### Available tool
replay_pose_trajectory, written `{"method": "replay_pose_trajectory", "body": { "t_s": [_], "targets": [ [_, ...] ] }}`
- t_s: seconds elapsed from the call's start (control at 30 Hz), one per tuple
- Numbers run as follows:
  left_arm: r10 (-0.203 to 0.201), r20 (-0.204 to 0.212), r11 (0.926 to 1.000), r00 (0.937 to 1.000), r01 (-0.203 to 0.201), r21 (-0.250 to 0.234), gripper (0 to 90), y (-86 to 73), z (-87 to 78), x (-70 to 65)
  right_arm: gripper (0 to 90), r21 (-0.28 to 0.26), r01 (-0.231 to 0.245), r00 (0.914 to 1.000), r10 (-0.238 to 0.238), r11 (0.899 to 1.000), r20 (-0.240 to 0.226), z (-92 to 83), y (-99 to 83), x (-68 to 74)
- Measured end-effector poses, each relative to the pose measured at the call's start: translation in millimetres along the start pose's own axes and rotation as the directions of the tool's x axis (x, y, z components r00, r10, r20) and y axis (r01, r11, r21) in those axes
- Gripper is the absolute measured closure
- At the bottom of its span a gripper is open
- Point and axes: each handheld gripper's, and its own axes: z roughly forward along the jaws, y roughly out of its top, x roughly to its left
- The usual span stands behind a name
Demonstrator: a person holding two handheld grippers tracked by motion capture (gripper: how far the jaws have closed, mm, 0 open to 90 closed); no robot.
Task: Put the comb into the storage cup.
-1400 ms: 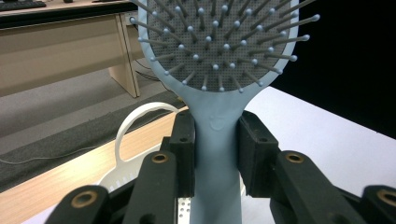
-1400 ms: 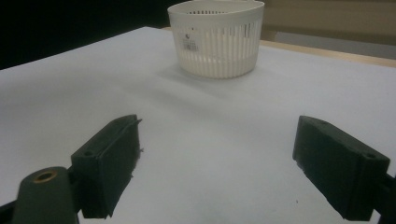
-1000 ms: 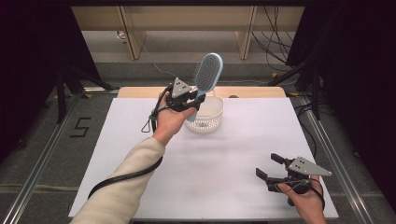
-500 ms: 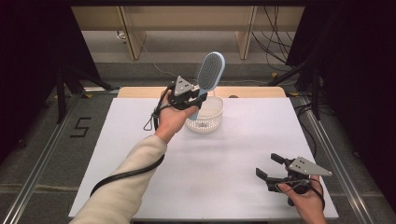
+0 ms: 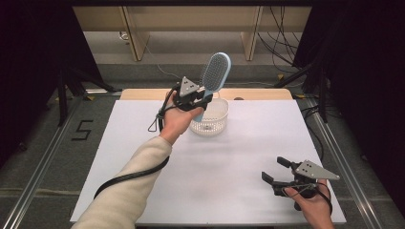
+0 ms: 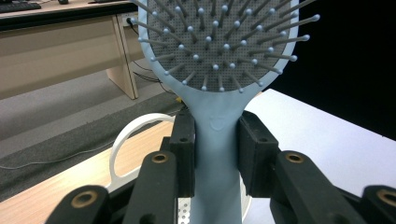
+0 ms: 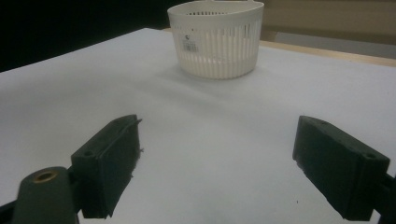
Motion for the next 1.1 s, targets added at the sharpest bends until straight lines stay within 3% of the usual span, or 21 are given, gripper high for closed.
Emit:
{"method": "replay_pose_trajectory", "body": {
  "t_s": [1.1],
  "targets": [
    [0.013,0.009,0.9998,0.9999,-0.013,-0.012,69.6,6.3,11.7,-1.0,15.6,0.001,0.000,1.0000,0.000,1.000,-0.002,-0.2,-0.1,-0.3]
  ]
}}
